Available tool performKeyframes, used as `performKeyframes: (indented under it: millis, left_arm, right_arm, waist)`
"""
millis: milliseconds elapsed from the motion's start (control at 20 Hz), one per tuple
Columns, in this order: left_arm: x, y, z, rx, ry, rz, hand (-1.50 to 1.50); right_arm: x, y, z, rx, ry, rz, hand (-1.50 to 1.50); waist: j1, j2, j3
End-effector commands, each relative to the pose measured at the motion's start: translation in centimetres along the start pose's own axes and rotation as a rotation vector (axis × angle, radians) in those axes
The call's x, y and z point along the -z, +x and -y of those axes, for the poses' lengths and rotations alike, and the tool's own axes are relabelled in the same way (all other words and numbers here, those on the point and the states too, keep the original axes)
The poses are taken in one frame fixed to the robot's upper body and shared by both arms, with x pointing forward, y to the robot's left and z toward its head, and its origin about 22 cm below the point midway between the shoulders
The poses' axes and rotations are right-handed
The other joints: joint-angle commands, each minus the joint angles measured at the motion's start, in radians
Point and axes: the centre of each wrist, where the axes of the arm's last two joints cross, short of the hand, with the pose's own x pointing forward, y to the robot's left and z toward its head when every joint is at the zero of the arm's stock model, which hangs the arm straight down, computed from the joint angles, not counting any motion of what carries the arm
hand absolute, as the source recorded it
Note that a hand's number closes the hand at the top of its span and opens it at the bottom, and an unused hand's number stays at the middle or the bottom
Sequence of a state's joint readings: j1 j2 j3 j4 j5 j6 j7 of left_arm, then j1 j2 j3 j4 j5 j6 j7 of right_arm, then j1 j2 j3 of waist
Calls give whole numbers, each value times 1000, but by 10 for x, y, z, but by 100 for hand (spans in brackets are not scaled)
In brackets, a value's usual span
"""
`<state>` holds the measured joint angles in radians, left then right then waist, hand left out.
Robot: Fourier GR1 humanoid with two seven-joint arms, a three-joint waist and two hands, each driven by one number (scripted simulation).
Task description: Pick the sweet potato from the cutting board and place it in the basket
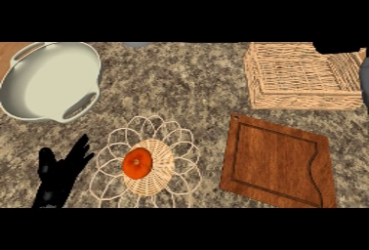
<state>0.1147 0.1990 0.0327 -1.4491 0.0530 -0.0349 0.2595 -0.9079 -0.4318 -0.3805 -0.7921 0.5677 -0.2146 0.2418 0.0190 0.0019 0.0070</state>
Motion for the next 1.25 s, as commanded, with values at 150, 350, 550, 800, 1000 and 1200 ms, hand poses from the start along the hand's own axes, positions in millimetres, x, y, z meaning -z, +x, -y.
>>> performKeyframes:
  millis: [150,350,550,800,1000,1200]
  left_arm:
    - [12,-7,12,4,7,-56,0]
    - [12,-7,8,12,16,-60,0]
    - [9,-5,18,5,-21,-65,0]
    - [5,-4,8,-6,7,-76,0]
    - [1,-24,7,2,-9,-61,0]
    - [0,-24,8,-3,18,-85,0]
  right_arm:
    - [12,-21,23,-203,20,50,-150]
    - [18,-32,26,-161,-9,75,-150]
    - [26,-27,36,-86,-46,84,-150]
    - [17,-53,56,25,-106,40,-150]
    - [25,-72,115,70,-193,-14,-150]
    - [19,-84,158,64,-202,-50,-150]
  waist:
    - [-9,3,-7]
    - [-5,4,-7]
    - [3,7,-6]
    - [-21,-3,-7]
    - [-12,3,-6]
    - [-27,-3,-7]
